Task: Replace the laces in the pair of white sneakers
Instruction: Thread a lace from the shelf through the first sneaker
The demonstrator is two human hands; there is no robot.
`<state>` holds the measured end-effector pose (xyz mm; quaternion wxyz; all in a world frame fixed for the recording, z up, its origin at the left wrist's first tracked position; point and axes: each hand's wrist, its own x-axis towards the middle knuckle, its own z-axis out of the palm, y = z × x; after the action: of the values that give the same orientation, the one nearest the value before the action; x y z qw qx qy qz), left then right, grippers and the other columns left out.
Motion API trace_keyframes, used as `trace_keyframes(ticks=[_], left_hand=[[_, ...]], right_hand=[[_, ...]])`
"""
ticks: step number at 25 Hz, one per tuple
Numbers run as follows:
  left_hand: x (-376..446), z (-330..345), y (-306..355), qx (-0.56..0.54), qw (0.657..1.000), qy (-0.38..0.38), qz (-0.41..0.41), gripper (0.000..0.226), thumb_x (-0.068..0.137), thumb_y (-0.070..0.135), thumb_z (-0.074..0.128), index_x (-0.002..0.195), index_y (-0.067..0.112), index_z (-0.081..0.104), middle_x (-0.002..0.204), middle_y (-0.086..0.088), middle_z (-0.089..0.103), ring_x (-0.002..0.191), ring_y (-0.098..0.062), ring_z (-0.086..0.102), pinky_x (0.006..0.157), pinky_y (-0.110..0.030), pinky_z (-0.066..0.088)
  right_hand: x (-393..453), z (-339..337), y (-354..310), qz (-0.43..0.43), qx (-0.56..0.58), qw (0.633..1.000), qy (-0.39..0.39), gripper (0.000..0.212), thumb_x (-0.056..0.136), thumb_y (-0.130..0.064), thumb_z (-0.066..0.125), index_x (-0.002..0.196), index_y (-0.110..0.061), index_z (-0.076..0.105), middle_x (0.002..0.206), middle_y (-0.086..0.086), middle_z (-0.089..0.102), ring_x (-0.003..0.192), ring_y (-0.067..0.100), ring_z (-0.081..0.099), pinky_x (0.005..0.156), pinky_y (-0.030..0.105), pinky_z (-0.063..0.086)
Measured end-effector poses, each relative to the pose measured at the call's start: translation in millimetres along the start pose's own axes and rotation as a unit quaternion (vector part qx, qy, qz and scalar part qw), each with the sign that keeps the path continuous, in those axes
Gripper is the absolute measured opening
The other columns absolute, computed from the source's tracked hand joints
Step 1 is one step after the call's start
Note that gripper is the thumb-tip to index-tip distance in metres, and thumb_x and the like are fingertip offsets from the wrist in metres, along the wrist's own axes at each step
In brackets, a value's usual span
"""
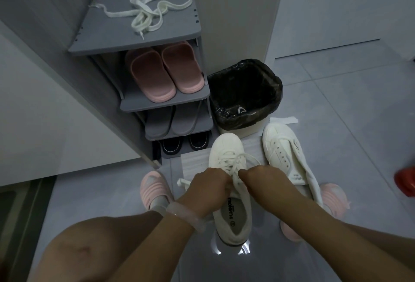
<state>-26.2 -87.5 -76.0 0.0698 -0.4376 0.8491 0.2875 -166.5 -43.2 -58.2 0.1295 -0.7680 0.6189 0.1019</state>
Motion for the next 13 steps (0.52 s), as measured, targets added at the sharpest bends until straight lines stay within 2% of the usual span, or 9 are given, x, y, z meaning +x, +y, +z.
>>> trace_keyframes(ticks=[1, 4, 6, 8, 9, 12, 13], left_hand=[[0, 1, 0, -0.003, 1.000, 0.018, 0.005, 0.025, 0.087, 0.011, 0.045, 0.091, 0.009, 0.069, 0.074, -0.003, 0.058, 0.084, -0.024, 0.057, 0.070, -0.029, 0.040], [1, 1, -3, -0.095, 0.994, 0.045, 0.002, 0.023, 0.085, 0.011, 0.054, 0.098, 0.014, 0.072, 0.083, -0.003, 0.066, 0.075, -0.013, 0.056, 0.062, -0.016, 0.036], [1, 1, -3, -0.159, 0.986, 0.054, -0.006, 0.023, 0.083, 0.010, 0.059, 0.100, 0.015, 0.073, 0.074, 0.006, 0.061, 0.060, -0.001, 0.047, 0.056, -0.005, 0.033], [3, 5, -2, -0.180, 0.982, 0.057, -0.011, 0.020, 0.082, 0.012, 0.061, 0.098, 0.016, 0.073, 0.064, 0.014, 0.052, 0.056, 0.002, 0.043, 0.054, -0.004, 0.032], [4, 7, -3, -0.185, 0.981, 0.053, -0.011, 0.018, 0.082, 0.013, 0.062, 0.096, 0.016, 0.073, 0.063, 0.012, 0.051, 0.055, 0.001, 0.043, 0.053, -0.004, 0.032], [4, 9, -2, -0.224, 0.974, 0.032, -0.018, 0.015, 0.083, 0.013, 0.063, 0.093, 0.013, 0.073, 0.061, 0.008, 0.051, 0.055, -0.001, 0.043, 0.054, -0.006, 0.034], [5, 9, -3, -0.233, 0.972, 0.031, -0.021, 0.014, 0.082, 0.013, 0.063, 0.092, 0.013, 0.073, 0.059, 0.011, 0.050, 0.055, -0.001, 0.043, 0.054, -0.006, 0.034]], right_hand=[[0, 0, 0, -0.004, 0.005, 1.000, 0.006, 0.024, 0.092, -0.009, 0.039, 0.115, -0.010, 0.046, 0.106, 0.009, 0.060, 0.093, 0.026, 0.059, 0.045, 0.022, 0.013], [1, 5, -2, -0.010, 0.059, 0.998, 0.034, 0.019, 0.094, -0.012, 0.038, 0.111, -0.010, 0.047, 0.101, 0.009, 0.062, 0.076, 0.020, 0.050, 0.046, 0.022, 0.013], [1, 11, 2, -0.001, 0.105, 0.993, 0.062, 0.016, 0.096, -0.018, 0.038, 0.106, -0.010, 0.049, 0.096, 0.009, 0.062, 0.072, 0.019, 0.046, 0.048, 0.025, 0.023], [0, 20, 8, 0.029, 0.201, 0.976, 0.083, 0.017, 0.095, -0.019, 0.042, 0.101, -0.009, 0.054, 0.090, 0.010, 0.065, 0.075, 0.024, 0.055, 0.060, 0.030, 0.036], [-1, 25, 9, 0.047, 0.252, 0.962, 0.090, 0.015, 0.094, -0.017, 0.045, 0.098, -0.008, 0.056, 0.087, 0.010, 0.066, 0.077, 0.025, 0.059, 0.064, 0.030, 0.040], [-3, 35, 7, 0.101, 0.352, 0.925, 0.099, 0.003, 0.090, -0.014, 0.053, 0.087, -0.013, 0.054, 0.081, 0.009, 0.067, 0.074, 0.021, 0.061, 0.065, 0.029, 0.044], [-4, 38, 5, 0.128, 0.385, 0.907, 0.112, 0.009, 0.088, -0.014, 0.056, 0.082, -0.016, 0.051, 0.077, 0.008, 0.066, 0.070, 0.019, 0.060, 0.062, 0.026, 0.044]])
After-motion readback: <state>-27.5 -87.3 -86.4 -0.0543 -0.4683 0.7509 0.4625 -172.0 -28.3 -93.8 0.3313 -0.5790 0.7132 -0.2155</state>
